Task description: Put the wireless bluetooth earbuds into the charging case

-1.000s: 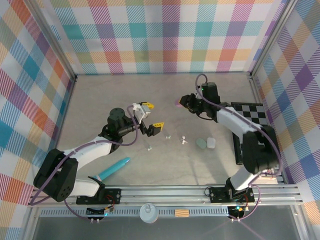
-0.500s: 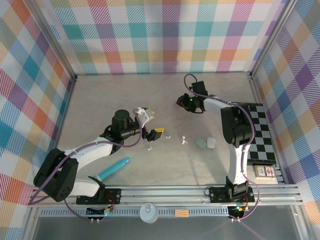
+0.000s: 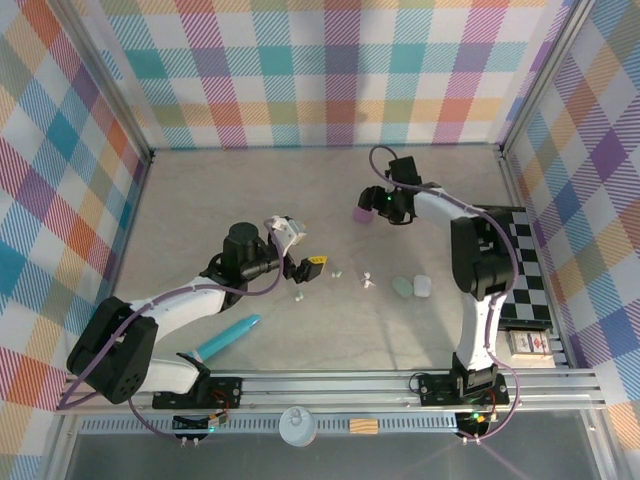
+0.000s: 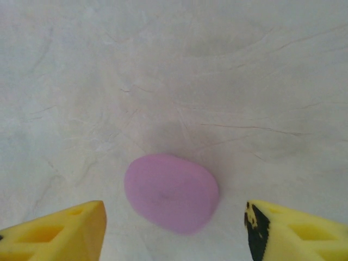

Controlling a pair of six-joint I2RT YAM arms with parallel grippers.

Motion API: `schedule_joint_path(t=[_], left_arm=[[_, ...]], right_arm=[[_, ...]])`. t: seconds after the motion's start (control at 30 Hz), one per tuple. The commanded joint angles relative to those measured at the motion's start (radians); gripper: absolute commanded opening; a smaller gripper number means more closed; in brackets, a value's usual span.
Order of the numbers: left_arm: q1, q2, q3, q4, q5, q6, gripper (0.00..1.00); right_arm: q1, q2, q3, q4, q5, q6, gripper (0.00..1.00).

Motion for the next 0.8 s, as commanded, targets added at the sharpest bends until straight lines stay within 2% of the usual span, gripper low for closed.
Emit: schedule_joint_path(t=[0.0, 0.1, 0.17, 0.27, 0.37, 0.57, 0.67, 0.77], left_arm=[[0.003, -0.024, -0.018, 0.055, -0.021, -0.022, 1.00], [0.014, -0.015, -0.022, 0.083, -0.014, -0.035, 1.00], [0.021, -0.007, -0.021, 0.102, -0.008, -0.045, 1.00], [0.035, 0.004, -0.019, 0.132, -0.002, -0.062, 1.00], [0.051, 0.023, -0.011, 0.158, 0.009, -0.079, 1.00], [0.069, 0.033, 0.006, 0.162, 0.021, -0.086, 1.00], [0.074, 0.020, 0.005, 0.147, 0.021, -0.083, 1.00], [0.077, 0.002, -0.001, 0.131, 0.015, -0.079, 1.00]], right_arm=[[-0.007, -0.166, -0.056, -0.091, 0.078, -0.167, 0.73], [-0.007, -0.292, -0.132, -0.156, 0.065, -0.331, 0.77], [-0.007, -0.352, -0.154, -0.279, 0.052, -0.451, 0.77], [-0.007, -0.398, -0.146, -0.473, 0.121, -0.558, 0.77], [0.002, -0.432, -0.162, -0.599, 0.131, -0.579, 0.77], [0.091, -0.443, -0.234, -0.721, 0.164, -0.567, 0.75], [0.146, -0.412, -0.266, -0.733, 0.239, -0.584, 0.74], [0.163, -0.386, -0.290, -0.716, 0.216, -0.586, 0.72]])
